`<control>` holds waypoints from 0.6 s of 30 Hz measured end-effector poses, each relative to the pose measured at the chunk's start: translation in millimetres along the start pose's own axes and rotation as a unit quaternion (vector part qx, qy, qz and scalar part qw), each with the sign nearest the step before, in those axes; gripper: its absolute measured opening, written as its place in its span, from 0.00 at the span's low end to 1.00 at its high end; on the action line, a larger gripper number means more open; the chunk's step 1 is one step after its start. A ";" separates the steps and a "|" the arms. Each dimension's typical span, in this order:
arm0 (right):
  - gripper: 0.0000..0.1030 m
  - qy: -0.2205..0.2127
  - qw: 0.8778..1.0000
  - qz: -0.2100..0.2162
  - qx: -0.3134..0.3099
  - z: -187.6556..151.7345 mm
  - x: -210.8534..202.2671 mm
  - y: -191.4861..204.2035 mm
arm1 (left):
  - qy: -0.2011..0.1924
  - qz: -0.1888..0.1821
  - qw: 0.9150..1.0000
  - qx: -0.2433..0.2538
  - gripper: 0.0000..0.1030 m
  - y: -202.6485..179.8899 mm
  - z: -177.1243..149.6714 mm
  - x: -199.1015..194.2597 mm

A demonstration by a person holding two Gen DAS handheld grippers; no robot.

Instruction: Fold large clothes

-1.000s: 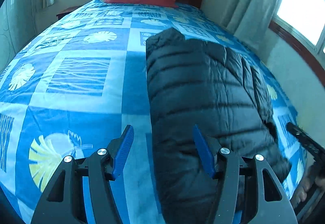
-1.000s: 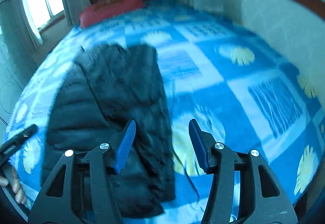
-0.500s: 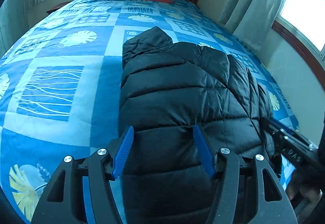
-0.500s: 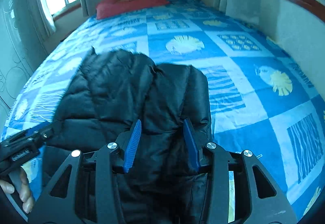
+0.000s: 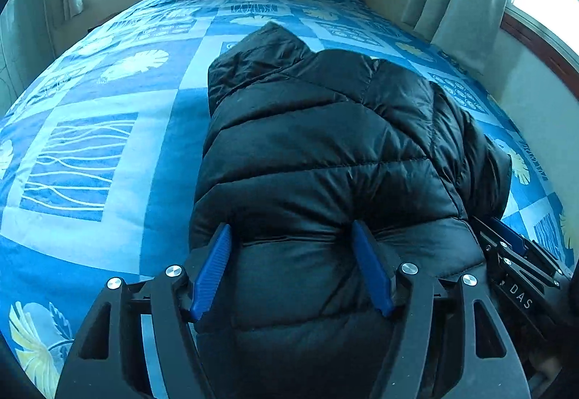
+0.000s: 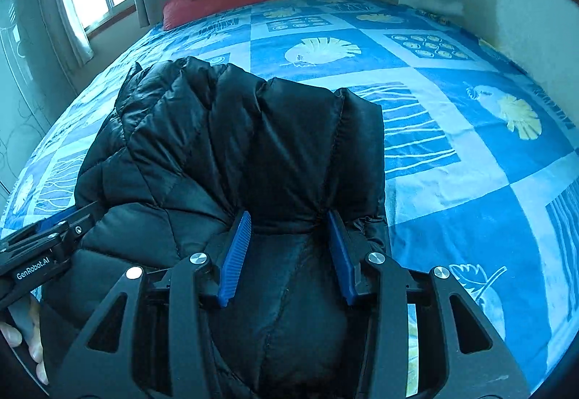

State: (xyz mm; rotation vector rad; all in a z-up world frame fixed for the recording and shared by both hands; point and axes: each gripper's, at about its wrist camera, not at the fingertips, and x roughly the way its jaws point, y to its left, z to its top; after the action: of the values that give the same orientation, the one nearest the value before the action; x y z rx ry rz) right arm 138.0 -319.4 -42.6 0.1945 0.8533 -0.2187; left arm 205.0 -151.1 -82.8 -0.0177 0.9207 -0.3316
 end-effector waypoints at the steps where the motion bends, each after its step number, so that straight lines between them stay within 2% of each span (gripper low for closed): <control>1: 0.40 0.001 1.000 -0.002 -0.004 2.6 -5.5 1.9 | 0.000 0.002 1.000 0.008 0.64 0.1 1.7 -5.8; 3: 0.40 -0.004 1.000 0.008 0.001 9.3 -22.3 1.7 | 0.003 0.004 1.000 0.012 0.64 1.3 5.4 -17.6; 5: 0.41 -0.023 0.999 0.030 0.022 20.2 -38.8 -1.9 | -0.011 -0.009 1.000 -0.007 0.64 9.2 12.9 -31.6; 7: 0.41 -0.031 0.999 0.032 0.026 32.0 -41.3 -3.2 | -0.025 -0.009 1.000 -0.010 0.64 12.0 22.8 -34.7; 12: 0.41 -0.033 0.999 0.014 -0.004 51.5 -18.4 0.2 | -0.030 0.006 0.999 0.014 0.64 8.7 40.3 -12.0; 15: 0.41 -0.019 1.000 0.006 -0.014 54.2 1.3 0.2 | -0.012 0.010 1.000 0.014 0.69 10.7 41.8 6.3; 18: 0.42 0.002 1.000 0.004 -0.011 51.0 23.3 -2.4 | 0.010 0.002 1.000 -0.008 0.71 16.0 41.5 23.4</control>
State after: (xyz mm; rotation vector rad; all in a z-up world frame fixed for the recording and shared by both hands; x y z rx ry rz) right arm 189.0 -337.3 -27.8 0.1773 0.8593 -0.2012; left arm 254.9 -148.0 -78.1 -0.0274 0.9424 -0.3201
